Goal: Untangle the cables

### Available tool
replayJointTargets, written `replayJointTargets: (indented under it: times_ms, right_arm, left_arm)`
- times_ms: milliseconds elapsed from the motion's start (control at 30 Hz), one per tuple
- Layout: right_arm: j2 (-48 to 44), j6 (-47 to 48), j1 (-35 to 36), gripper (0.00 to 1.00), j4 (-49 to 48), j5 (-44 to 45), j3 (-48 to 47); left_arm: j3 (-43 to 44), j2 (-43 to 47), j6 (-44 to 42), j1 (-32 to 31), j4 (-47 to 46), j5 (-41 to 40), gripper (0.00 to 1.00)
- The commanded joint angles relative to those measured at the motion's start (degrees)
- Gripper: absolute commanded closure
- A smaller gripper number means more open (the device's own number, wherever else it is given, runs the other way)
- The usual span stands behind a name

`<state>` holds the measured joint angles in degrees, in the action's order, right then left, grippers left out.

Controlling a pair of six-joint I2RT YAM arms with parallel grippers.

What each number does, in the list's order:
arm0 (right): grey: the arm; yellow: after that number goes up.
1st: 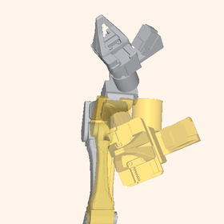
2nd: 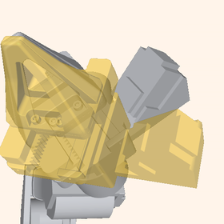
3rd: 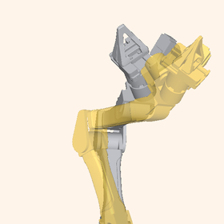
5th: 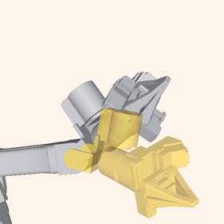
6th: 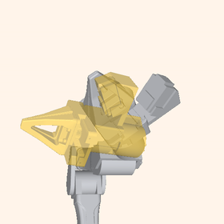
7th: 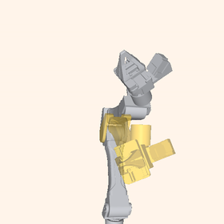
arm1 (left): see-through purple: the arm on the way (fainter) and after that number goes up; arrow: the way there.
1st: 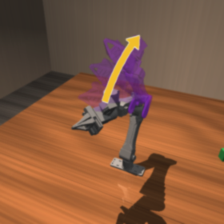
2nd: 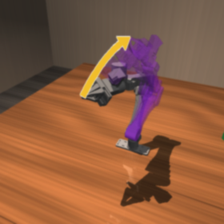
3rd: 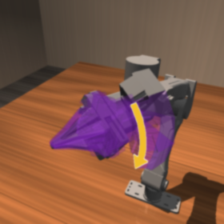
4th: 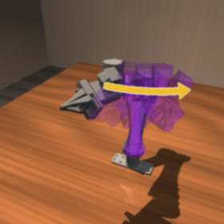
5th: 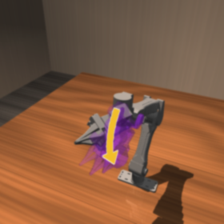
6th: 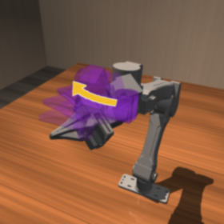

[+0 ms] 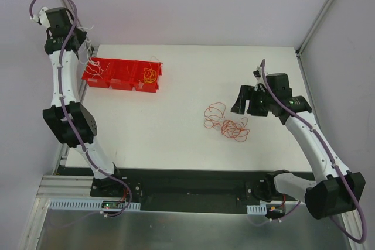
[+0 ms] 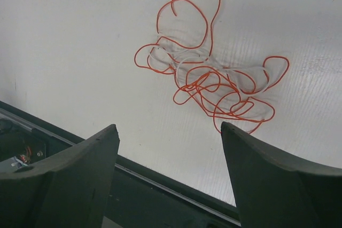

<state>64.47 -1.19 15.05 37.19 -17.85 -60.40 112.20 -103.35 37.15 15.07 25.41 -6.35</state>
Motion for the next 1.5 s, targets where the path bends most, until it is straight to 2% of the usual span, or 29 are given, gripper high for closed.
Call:
replayJointTargets:
  times_ms: [0,167,400,633,1033,1267,1467]
  right_arm:
    - [2.32,0.84,-1.33,0.21,1.30,0.36,-3.23]
    - [6.01,2.86,-2.30,0.21,2.18,0.27,-6.30]
    - [10.76,3.21,-2.66,0.21,3.77,-0.78,-9.21]
    - [13.14,3.30,-3.01,0.22,4.82,-1.14,-10.26]
    - [13.84,3.30,-3.71,0.22,5.00,-1.23,-10.26]
    - [13.05,3.30,-4.15,0.22,5.17,-1.14,-9.21]
    - [13.05,2.86,-4.33,0.22,4.56,-1.75,-9.21]
  left_arm:
    - [2.32,-2.37,3.37,1.45,-0.98,4.32,1.00]
    - [-0.58,-5.10,4.78,2.16,-1.15,5.47,1.00]
    - [-6.91,-6.16,4.52,2.16,-1.68,-3.04,1.00]
    - [-7.26,-11.78,1.61,1.98,-1.33,-4.90,1.00]
    - [-4.81,-21.27,4.78,1.37,1.66,-1.74,0.99]
    - [0.91,-26.03,4.07,1.37,5.35,-0.33,0.90]
    - [0.91,-21.29,2.50,1.37,6.50,-1.03,0.66]
